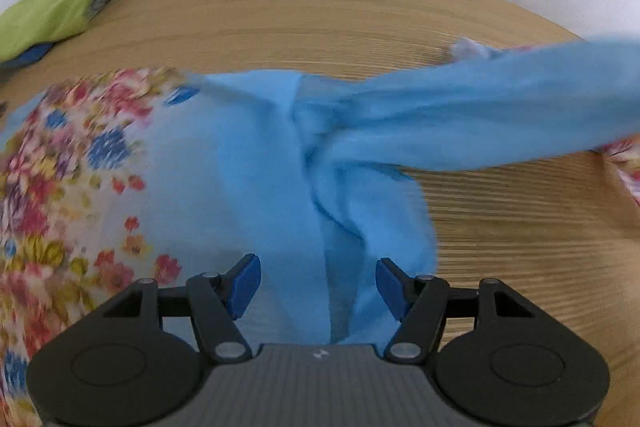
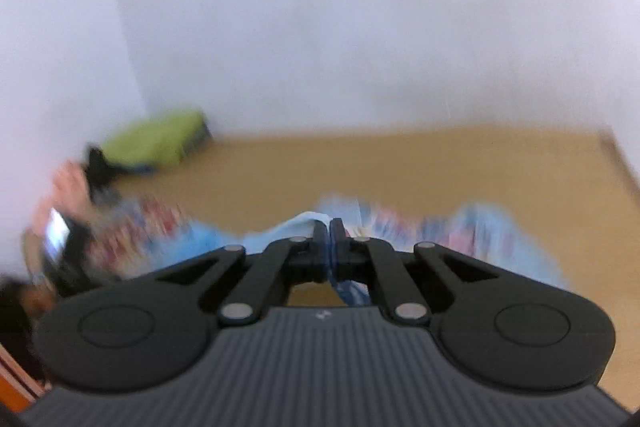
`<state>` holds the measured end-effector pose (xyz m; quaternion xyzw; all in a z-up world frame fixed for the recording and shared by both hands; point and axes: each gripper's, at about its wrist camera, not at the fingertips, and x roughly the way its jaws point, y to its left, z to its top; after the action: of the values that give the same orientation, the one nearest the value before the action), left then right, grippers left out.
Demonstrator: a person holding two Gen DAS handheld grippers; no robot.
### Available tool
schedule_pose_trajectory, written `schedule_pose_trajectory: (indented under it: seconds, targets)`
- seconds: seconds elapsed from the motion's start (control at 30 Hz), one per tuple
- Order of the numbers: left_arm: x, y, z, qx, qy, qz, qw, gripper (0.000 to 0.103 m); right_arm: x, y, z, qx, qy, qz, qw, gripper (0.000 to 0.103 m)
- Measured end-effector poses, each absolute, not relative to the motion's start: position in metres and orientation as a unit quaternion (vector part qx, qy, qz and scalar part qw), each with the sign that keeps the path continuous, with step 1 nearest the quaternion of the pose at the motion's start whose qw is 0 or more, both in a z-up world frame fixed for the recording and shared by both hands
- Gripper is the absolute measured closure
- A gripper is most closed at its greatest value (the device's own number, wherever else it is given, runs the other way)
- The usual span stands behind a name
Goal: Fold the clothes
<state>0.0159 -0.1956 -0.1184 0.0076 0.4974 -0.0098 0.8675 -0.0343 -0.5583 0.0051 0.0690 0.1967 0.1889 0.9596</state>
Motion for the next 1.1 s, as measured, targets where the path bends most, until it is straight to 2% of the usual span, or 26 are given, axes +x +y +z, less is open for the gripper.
schedule_pose_trajectory:
  seconds: [0.13,0.3,0.37,0.43,0.5,0.57,0.6,0.73,0.77,0.83,0.93,1.1]
  targets:
    - [0.009,-0.194,-0.120,-0.004,0.500,0.030,0.865,0.037,0.018,-0.583,0.051,0.054,0.138,0.200,0.968,0.099]
    - [0.008,-0.203,-0.121,0.009,0.508,0.067,0.858,0.037,0.180,-0.578,0.061,-0.030,0.109,0.080,0.990,0.097]
    - [0.009,-0.208,-0.122,0.018,0.513,0.078,0.855,0.037,0.251,-0.573,0.053,-0.057,0.120,0.018,0.991,0.088]
    - [0.008,-0.214,-0.123,0.021,0.517,0.082,0.852,0.037,0.301,-0.566,0.033,-0.079,0.200,-0.052,0.975,0.075]
    - [0.002,-0.217,-0.123,0.024,0.519,0.076,0.851,0.037,0.300,-0.563,0.009,-0.066,0.224,-0.075,0.970,0.073]
    - [0.000,-0.218,-0.125,0.029,0.521,0.074,0.850,0.037,0.278,-0.562,-0.016,-0.064,0.228,-0.032,0.971,0.047]
    - [0.000,-0.220,-0.125,0.028,0.522,0.072,0.849,0.037,0.265,-0.561,-0.028,-0.076,0.234,-0.013,0.969,0.044]
    - [0.001,-0.230,-0.120,0.031,0.513,0.035,0.857,0.037,0.196,-0.563,-0.071,-0.139,0.248,0.024,0.958,0.041]
    - [0.002,-0.239,-0.119,0.038,0.509,0.015,0.860,0.037,0.176,-0.567,-0.081,-0.148,0.254,0.024,0.955,0.036]
    - [0.004,-0.258,-0.115,0.054,0.501,-0.023,0.864,0.037,0.146,-0.576,-0.098,-0.142,0.270,0.025,0.952,0.033]
    - [0.004,-0.293,-0.111,0.088,0.483,-0.089,0.867,0.037,0.112,-0.593,-0.125,-0.106,0.312,0.034,0.944,0.033]
    - [0.008,-0.342,-0.120,0.144,0.462,-0.159,0.861,0.037,0.085,-0.602,-0.145,-0.083,0.317,0.054,0.943,0.033]
